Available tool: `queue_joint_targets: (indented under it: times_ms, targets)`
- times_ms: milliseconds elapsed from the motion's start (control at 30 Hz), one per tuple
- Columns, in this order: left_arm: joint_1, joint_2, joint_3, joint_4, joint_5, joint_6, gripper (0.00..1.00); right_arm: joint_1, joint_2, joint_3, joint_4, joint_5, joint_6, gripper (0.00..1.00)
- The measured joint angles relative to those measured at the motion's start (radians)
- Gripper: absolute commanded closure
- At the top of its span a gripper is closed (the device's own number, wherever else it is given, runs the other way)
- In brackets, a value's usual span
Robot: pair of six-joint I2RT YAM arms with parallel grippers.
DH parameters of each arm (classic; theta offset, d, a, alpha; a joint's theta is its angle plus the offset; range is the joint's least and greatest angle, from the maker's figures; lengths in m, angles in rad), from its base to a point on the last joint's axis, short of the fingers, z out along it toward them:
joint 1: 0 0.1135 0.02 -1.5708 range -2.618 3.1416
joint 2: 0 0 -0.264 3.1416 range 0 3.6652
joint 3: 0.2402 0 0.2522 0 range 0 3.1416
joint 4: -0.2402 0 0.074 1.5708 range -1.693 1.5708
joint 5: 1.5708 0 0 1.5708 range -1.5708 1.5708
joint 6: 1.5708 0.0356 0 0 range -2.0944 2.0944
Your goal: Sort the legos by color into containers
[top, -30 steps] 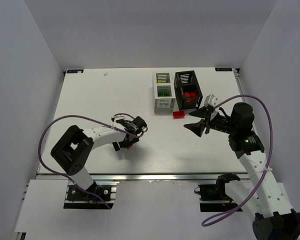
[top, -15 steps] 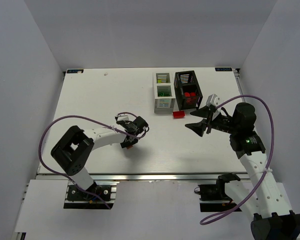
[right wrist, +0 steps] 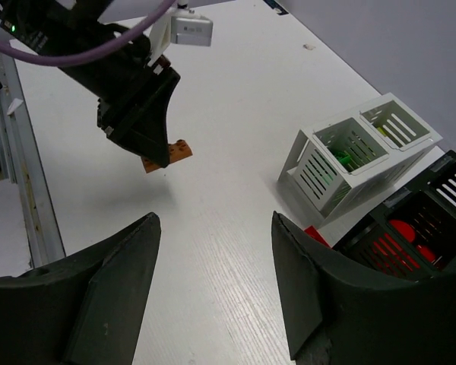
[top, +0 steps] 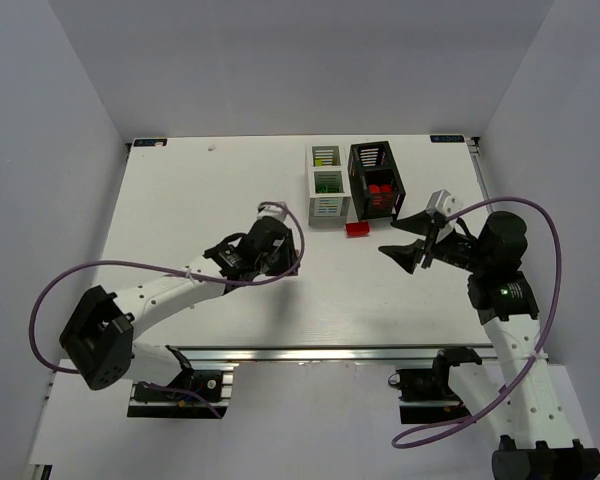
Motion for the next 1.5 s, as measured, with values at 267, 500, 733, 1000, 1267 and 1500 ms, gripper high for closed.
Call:
queue_joint_targets:
  times_ms: [267, 500, 733, 1000, 1267, 1500]
  targets:
    - [0.000, 0.143, 0.301, 0.180, 0.161, 0.364, 1.00, -0.079, -0.084, -0.018, 0.029, -0.010, 0.038, 0.35]
    - [0.034, 0.519, 0.787, 0.234, 0.320, 0.624, 1.00, -0.124, -0.160, -0.045, 0.062, -0.010, 0.059, 0.35]
    - [0.113, 0.927, 1.250, 0.275, 0.419, 0.700, 1.00, -0.157, -0.166, -0.050, 0.072, -0.010, 0.072, 0.35]
    - [0.158, 1.067, 1.273, 0.475, 0.402, 0.691, 1.00, -0.167, -0.172, -0.051, 0.076, -0.033, 0.075, 0.36]
    - [0.158, 1.136, 1.337, 0.626, 0.366, 0.665, 1.00, -0.174, -0.175, -0.065, 0.083, -0.044, 0.076, 0.36]
    - [0.158, 1.220, 1.359, 0.749, 0.320, 0.655, 0.99, -0.184, -0.177, -0.065, 0.094, -0.064, 0.082, 0.36]
